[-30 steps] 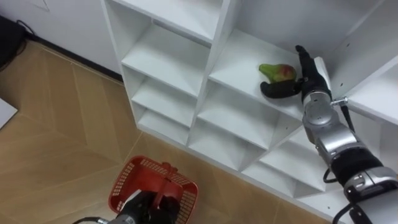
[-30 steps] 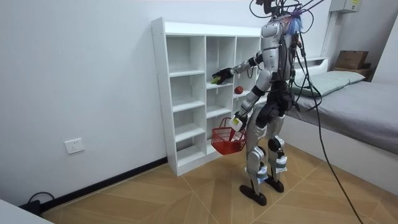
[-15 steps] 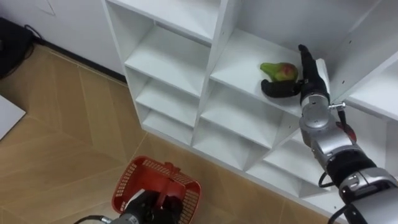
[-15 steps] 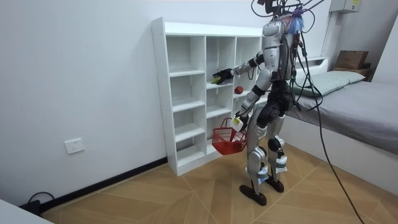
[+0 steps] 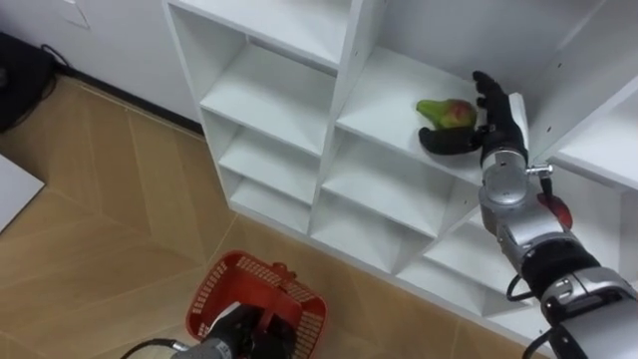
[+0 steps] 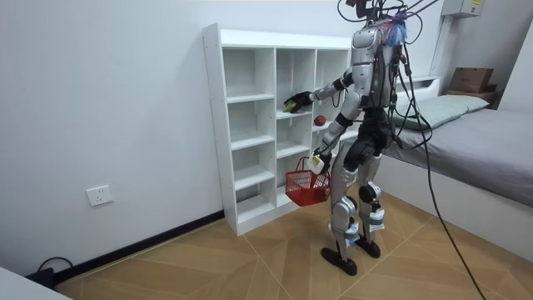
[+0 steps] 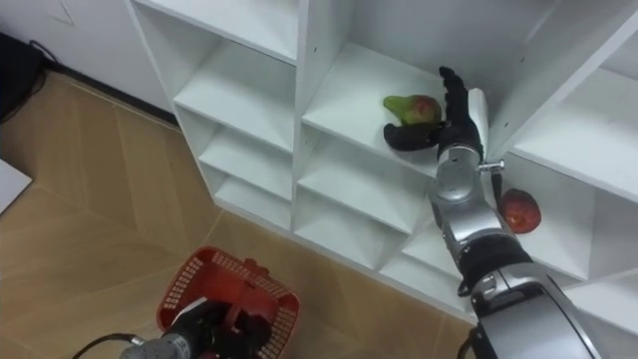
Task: Collect fruits from the closet
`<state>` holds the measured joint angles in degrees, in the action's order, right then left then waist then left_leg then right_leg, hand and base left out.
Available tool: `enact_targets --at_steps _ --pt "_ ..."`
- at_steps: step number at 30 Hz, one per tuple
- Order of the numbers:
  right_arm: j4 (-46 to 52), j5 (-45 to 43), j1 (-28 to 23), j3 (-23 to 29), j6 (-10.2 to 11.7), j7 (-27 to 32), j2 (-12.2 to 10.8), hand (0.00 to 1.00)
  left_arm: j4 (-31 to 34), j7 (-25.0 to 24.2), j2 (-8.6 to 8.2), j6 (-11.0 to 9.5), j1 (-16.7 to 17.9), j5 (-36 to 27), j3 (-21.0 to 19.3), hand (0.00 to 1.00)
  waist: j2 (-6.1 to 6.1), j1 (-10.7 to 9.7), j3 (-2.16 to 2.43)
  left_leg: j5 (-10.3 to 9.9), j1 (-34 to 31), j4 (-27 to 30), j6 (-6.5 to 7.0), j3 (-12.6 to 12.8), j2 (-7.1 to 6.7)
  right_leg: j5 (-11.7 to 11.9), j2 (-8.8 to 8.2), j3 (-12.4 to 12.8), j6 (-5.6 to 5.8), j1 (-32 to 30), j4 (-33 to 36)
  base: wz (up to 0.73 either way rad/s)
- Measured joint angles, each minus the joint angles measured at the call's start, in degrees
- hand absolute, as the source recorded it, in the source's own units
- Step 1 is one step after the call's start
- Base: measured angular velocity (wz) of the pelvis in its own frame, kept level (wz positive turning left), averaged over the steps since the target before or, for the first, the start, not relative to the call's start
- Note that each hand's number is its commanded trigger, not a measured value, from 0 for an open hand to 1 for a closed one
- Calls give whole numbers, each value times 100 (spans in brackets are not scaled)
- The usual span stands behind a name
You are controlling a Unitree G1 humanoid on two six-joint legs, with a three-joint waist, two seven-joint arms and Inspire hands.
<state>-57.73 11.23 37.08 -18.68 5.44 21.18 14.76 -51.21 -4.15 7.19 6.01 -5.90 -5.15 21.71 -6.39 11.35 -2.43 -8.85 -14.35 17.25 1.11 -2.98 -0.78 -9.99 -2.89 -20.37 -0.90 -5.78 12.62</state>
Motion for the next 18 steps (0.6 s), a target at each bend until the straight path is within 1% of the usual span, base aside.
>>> enact_targets --at_steps 6,15,18 --pt "7 9 9 34 33 3 -6 100 0 15 -3 -1 -9 -102 50 100 4 -3 4 1 18 1 1 4 1 0 1 14 0 5 0 0" --pt "-13 10 3 4 79 -25 -36 100 -8 19 -6 -3 -24 -175 113 100 3 4 6 4 178 -93 5 97 2 0 2 128 0 85 -6 -4" --pt "-14 6 5 6 87 -35 -55 100 -31 19 -5 -7 -31 -221 113 100 3 -6 6 6 199 -93 8 118 1 0 -6 121 0 96 -6 -2"
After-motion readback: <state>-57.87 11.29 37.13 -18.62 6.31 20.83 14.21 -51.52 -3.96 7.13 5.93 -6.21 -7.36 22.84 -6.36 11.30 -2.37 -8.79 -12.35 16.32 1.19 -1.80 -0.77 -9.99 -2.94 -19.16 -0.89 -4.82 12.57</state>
